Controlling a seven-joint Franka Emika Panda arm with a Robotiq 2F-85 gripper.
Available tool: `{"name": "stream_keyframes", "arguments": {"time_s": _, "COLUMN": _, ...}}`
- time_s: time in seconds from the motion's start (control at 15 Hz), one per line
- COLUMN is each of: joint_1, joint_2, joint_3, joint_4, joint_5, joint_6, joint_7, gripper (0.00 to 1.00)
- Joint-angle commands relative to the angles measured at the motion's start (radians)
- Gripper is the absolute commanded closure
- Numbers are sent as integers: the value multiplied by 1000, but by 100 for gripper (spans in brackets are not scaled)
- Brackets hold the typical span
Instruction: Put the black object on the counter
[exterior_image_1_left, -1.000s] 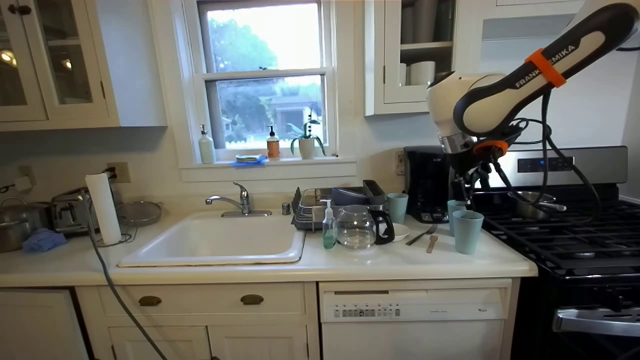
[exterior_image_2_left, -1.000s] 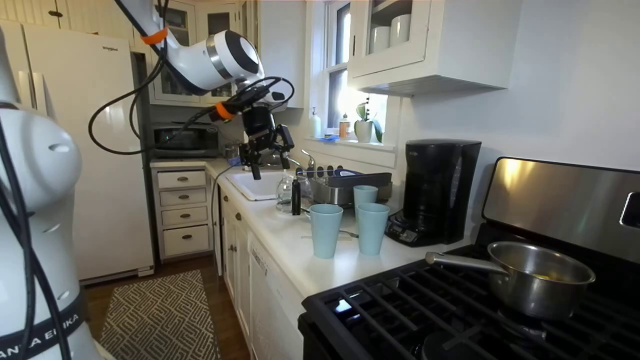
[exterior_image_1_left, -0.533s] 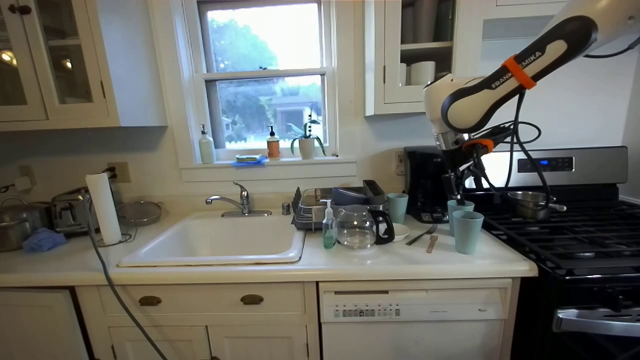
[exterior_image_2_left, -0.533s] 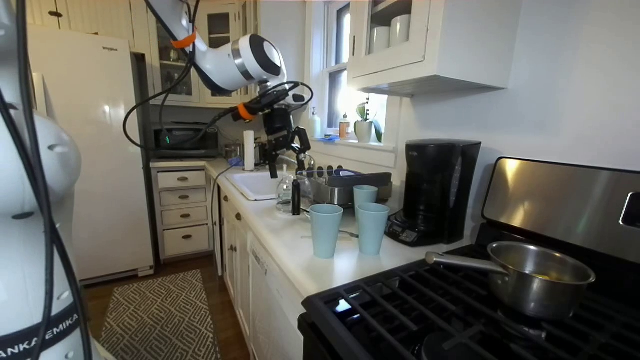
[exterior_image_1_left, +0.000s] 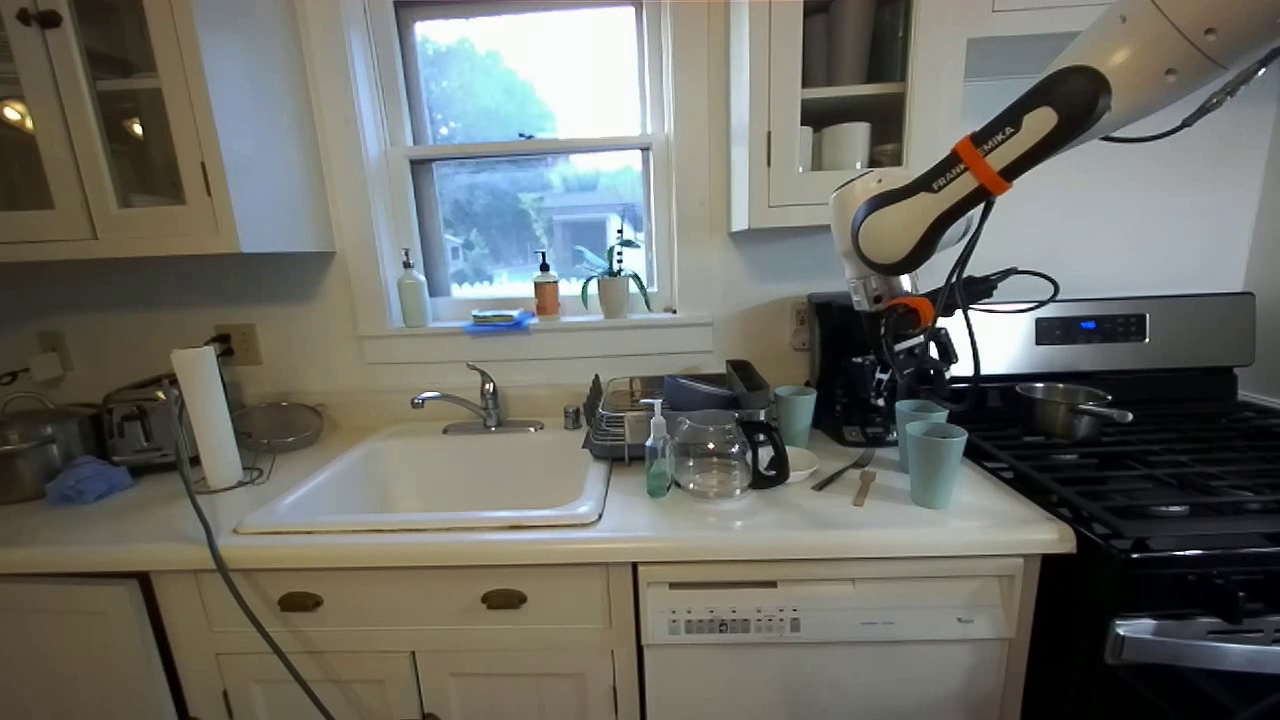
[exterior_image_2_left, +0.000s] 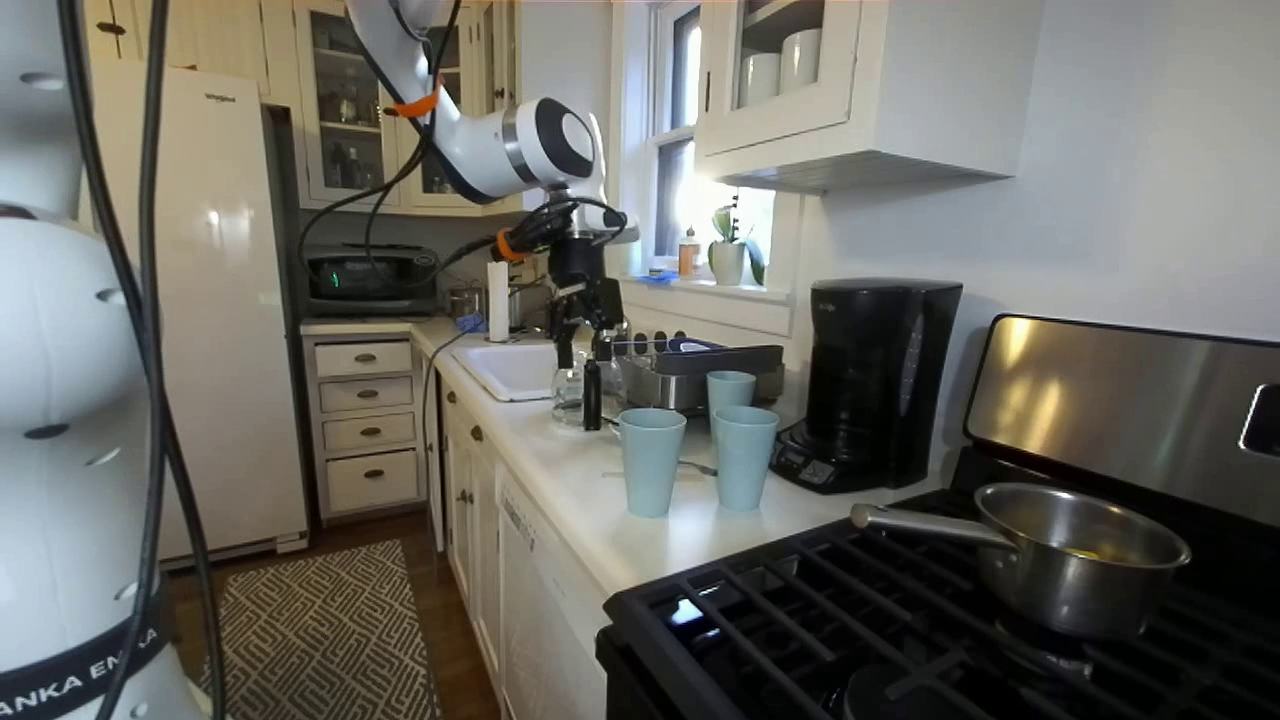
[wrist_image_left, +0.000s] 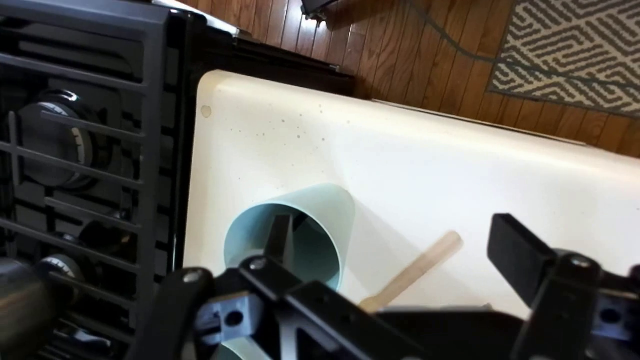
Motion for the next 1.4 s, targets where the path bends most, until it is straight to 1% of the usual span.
{"name": "stream_keyframes", "arguments": {"time_s": 0.0, "joint_1": 7, "joint_2": 71, "joint_3": -26, "joint_4": 90, "joint_5": 28, "joint_6": -50, "joint_7": 157, "gripper": 0}}
{"name": "stream_keyframes", "arguments": {"time_s": 0.2, "joint_1": -7, "joint_2": 98, "joint_3": -58, "joint_4": 122, "joint_5": 73, "joint_6": -108, "joint_7": 220, "gripper": 0}}
{"name": "stream_keyframes", "arguments": {"time_s": 0.27, "joint_1": 8, "joint_2": 71, "joint_3": -51, "joint_4": 77, "joint_5": 27, "joint_6": -62, "joint_7": 179, "gripper": 0}}
{"name": "stream_keyframes", "arguments": {"time_s": 0.47, "joint_1": 0, "joint_2": 88, "joint_3": -68, "joint_4": 95, "joint_5": 46, "joint_6": -80, "joint_7": 198, "gripper": 0}}
{"name": "stream_keyframes", "arguments": {"time_s": 0.67, "joint_1": 1, "joint_2": 89, "joint_3": -68, "joint_4": 97, "joint_5": 48, "joint_6": -81, "joint_7": 205, "gripper": 0}}
{"name": "stream_keyframes", "arguments": {"time_s": 0.73, "joint_1": 1, "joint_2": 92, "joint_3": -66, "joint_4": 101, "joint_5": 67, "joint_6": -74, "joint_7": 202, "gripper": 0}}
{"name": "stream_keyframes", "arguments": {"time_s": 0.8, "joint_1": -1, "joint_2": 107, "joint_3": -64, "joint_4": 116, "joint_5": 108, "joint_6": -49, "joint_7": 230, "gripper": 0}}
{"name": "stream_keyframes", "arguments": {"time_s": 0.87, "joint_1": -4, "joint_2": 114, "joint_3": -61, "joint_4": 126, "joint_5": 168, "joint_6": -40, "joint_7": 223, "gripper": 0}}
{"name": "stream_keyframes", "arguments": {"time_s": 0.93, "joint_1": -4, "joint_2": 116, "joint_3": -60, "joint_4": 129, "joint_5": 218, "joint_6": -20, "joint_7": 245, "gripper": 0}}
{"name": "stream_keyframes", "arguments": {"time_s": 1.0, "joint_1": -4, "joint_2": 122, "joint_3": -58, "joint_4": 138, "joint_5": 271, "joint_6": -24, "joint_7": 238, "gripper": 0}}
{"name": "stream_keyframes", "arguments": {"time_s": 1.33, "joint_1": -8, "joint_2": 174, "joint_3": -66, "joint_4": 183, "joint_5": 450, "joint_6": 103, "joint_7": 312, "gripper": 0}}
